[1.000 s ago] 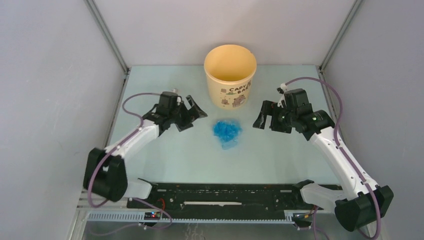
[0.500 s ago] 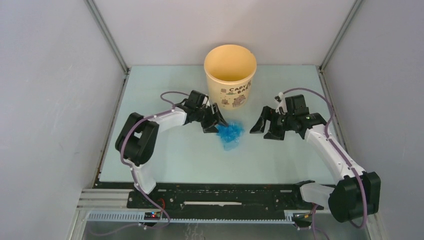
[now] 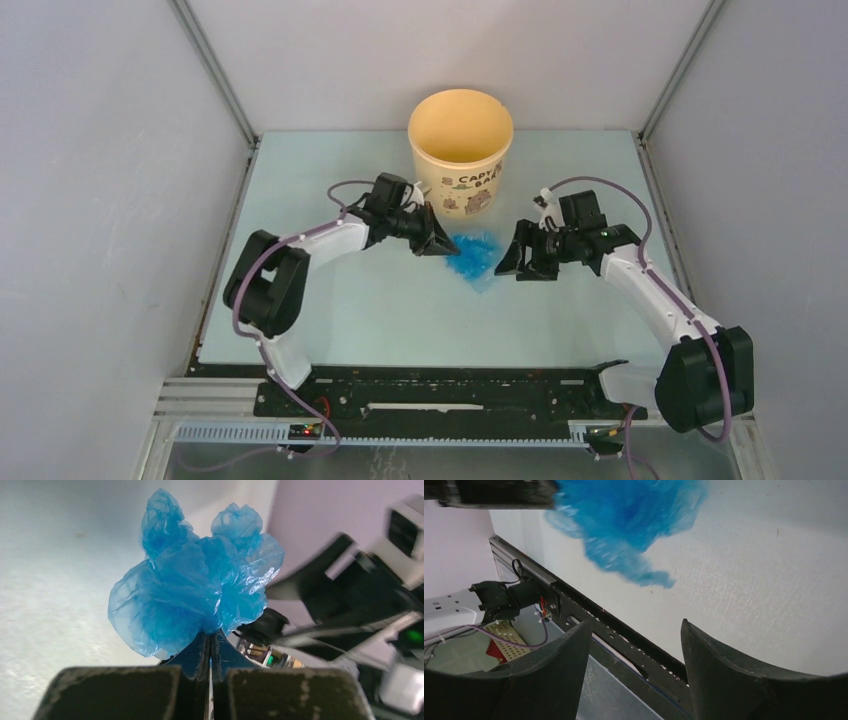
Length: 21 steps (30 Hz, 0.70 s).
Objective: Put the trash bags into the trash bin
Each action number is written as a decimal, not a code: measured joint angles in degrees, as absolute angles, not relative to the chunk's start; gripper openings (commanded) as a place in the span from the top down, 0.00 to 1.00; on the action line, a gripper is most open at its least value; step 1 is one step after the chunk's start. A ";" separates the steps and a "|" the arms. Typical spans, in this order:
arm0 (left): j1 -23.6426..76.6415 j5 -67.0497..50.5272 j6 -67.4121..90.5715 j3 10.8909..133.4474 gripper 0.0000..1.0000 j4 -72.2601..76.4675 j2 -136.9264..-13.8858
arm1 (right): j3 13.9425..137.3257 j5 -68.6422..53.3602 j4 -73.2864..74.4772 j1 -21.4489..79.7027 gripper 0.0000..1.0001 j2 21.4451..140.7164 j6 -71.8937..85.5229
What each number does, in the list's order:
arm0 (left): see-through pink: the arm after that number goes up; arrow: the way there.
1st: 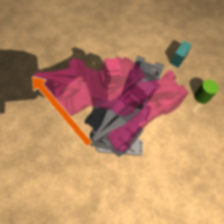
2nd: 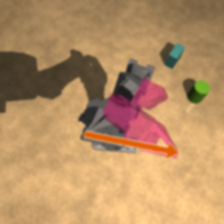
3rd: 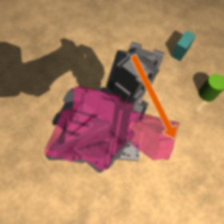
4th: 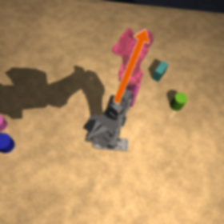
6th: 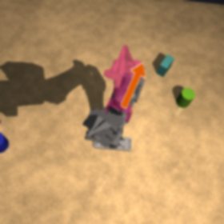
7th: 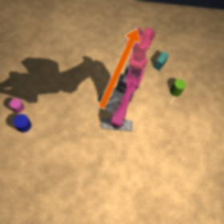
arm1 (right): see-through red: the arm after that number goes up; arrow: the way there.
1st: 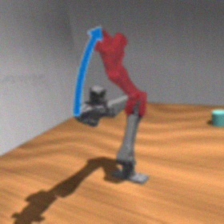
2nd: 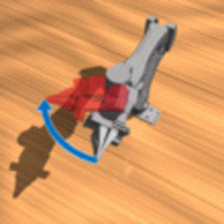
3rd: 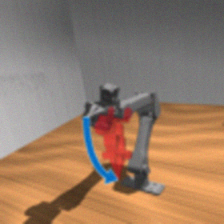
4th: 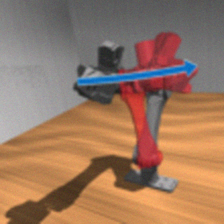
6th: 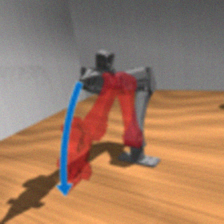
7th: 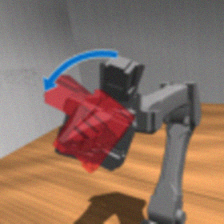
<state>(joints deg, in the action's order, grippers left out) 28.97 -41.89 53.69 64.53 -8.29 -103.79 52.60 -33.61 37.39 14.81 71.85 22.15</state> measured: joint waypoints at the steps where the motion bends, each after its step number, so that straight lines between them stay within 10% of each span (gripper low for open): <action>1: 28.93 -43.94 54.35 64.51 1.00 -7.14 -102.28 | 52.60 -33.71 37.39 14.83 0.26 71.50 21.50; 16: 28.32 -57.19 66.57 60.34 1.00 9.04 -90.48 | 52.51 -44.01 28.56 13.04 0.26 56.60 19.46; 21: 28.32 -56.90 68.90 60.12 1.00 10.41 -90.48 | 52.18 -45.82 22.81 17.52 0.47 57.93 24.73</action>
<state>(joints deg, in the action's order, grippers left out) 28.32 -56.90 68.90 60.12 10.41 -90.48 52.18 -45.82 22.81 17.52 57.93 24.73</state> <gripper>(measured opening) 0.006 0.641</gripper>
